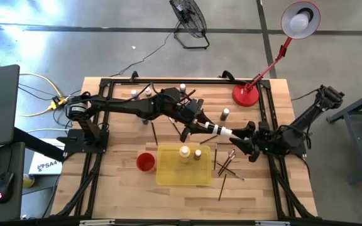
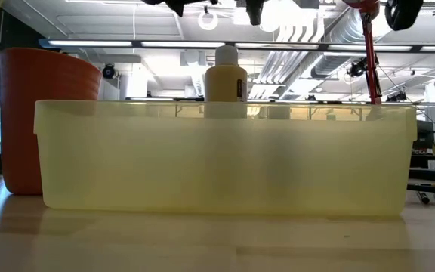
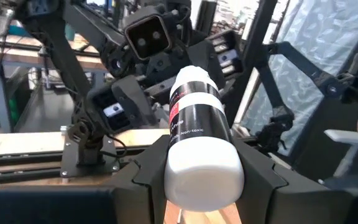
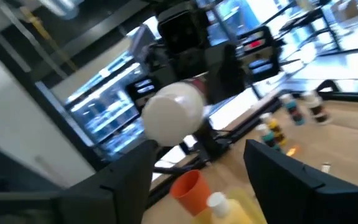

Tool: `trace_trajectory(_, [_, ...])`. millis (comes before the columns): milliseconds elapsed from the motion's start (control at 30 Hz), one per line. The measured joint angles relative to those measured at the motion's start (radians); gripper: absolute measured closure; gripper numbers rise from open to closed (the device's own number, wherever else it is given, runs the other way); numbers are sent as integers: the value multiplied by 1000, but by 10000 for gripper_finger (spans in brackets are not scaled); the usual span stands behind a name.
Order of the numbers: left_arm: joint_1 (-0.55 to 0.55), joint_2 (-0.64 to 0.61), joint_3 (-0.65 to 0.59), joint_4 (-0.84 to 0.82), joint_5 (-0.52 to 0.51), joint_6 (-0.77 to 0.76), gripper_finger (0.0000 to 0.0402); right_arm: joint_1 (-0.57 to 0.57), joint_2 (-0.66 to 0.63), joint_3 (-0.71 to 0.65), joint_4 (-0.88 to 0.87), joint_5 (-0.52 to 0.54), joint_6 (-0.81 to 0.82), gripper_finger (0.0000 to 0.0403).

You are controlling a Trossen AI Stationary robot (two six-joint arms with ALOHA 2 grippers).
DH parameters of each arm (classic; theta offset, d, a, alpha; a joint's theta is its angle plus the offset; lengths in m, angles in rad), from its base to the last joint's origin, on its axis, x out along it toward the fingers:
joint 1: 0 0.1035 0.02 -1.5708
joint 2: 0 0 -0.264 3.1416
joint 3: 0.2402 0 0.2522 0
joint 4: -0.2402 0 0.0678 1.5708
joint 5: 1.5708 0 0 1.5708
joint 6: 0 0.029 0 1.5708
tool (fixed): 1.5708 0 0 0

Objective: Pick & Place Paint Supplies
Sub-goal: Put the white paint bottle into the yellow bin

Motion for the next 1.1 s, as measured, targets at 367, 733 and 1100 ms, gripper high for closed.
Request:
trace_trajectory(367, [0, 1, 0, -7, -31, 0, 270, -63, 1, 0, 8, -62, -13, 161])
trace_trajectory(733, [0, 1, 0, -36, -49, 0, 270, -81, 1, 0, 131, -116, -153, 175])
trace_trajectory(1100, [-1, 1, 0, -36, -65, 0, 270, -81, 1, 0, 120, -108, -131, 231])
